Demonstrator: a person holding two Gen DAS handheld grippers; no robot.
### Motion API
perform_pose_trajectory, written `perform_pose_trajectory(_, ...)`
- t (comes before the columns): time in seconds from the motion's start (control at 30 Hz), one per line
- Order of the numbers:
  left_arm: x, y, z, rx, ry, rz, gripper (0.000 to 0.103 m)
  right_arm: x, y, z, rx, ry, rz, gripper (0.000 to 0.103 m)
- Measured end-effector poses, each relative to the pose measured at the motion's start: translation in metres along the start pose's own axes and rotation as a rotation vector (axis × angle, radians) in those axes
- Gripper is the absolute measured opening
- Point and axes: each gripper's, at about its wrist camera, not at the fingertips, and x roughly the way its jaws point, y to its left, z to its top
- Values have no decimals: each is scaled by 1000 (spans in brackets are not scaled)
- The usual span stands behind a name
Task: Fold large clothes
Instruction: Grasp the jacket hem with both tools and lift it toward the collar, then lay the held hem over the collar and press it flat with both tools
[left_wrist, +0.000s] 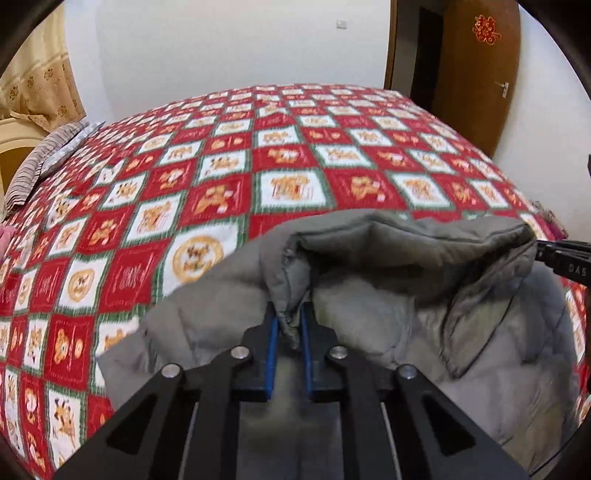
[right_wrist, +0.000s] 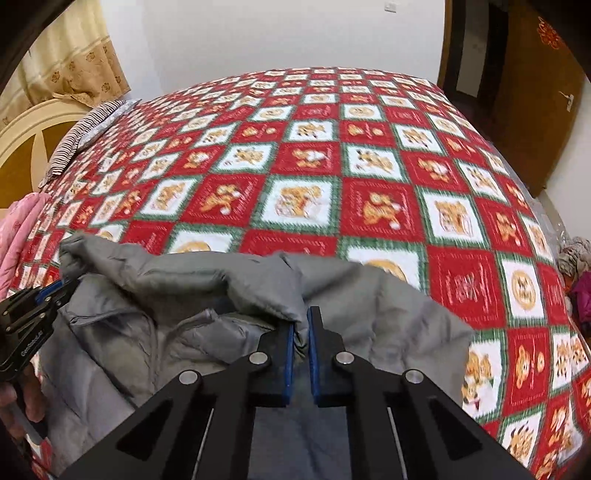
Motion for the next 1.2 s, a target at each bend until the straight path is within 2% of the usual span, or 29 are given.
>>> perform_pose_trajectory(0.17, 0, 0, -19, 17, 25, 13, 12, 7, -8, -27, 2, 8, -7, 6)
perform_pose_trajectory(0.27, -10, -4, -23, 32, 3, 23, 12, 14, -12, -37, 0, 6, -15, 6)
perform_pose_trajectory(0.33, -27, -4, -21, 23, -44, 37, 16, 16, -13, -42, -10, -10, -22, 6)
perform_pose_trajectory(0.37, -36, -4, -19, 21, -69, 35, 29, 16, -13, -43, -15, -18, -24, 6)
perform_pose_trajectory(0.4, -45, -5, -15, 17, -96, 41, 59, 16, -13, -44, -20, -27, -27, 6)
perform_pose_trajectory(0.47, -61, -2, -6, -14, -159, 85, 98, 18, -13, -46, -20, -36, -28, 6)
perform_pose_trajectory(0.53, -71, -1, 7, -46, -231, 89, 99, 21, -13, -46, -22, -39, -27, 6)
perform_pose_trajectory(0.63, -66, -6, 33, -76, -246, 74, 98, 27, -12, -51, -26, -40, -34, 6)
perform_pose_trajectory(0.7, -59, -12, 46, -109, -256, 24, 95, 28, -8, -55, -59, -50, -57, 6)
perform_pose_trajectory(0.77, -51, -24, 52, -100, -256, -21, 95, 28, -4, -57, -88, -62, -76, 6)
perform_pose_trajectory(0.83, -36, -36, 48, -73, -221, -10, 95, 29, -5, -59, -94, -70, -73, 6)
perform_pose_trajectory(0.87, -20, -41, 42, -58, -173, 27, 94, 29, -7, -59, -88, -72, -64, 6)
perform_pose_trajectory(0.93, 7, -44, 26, -37, -82, 87, 87, 27, -11, -59, -73, -77, -49, 6)
perform_pose_trajectory(1.0, 26, -37, 10, -50, -13, 99, 84, 24, -12, -60, -75, -84, -41, 6)
perform_pose_trajectory(1.1, 29, -27, -2, -107, 3, 63, 86, 17, -12, -63, -73, -95, -10, 6)
perform_pose_trajectory(1.2, 21, -28, -1, -105, -9, 71, 86, 7, -13, -67, -64, -98, 19, 8)
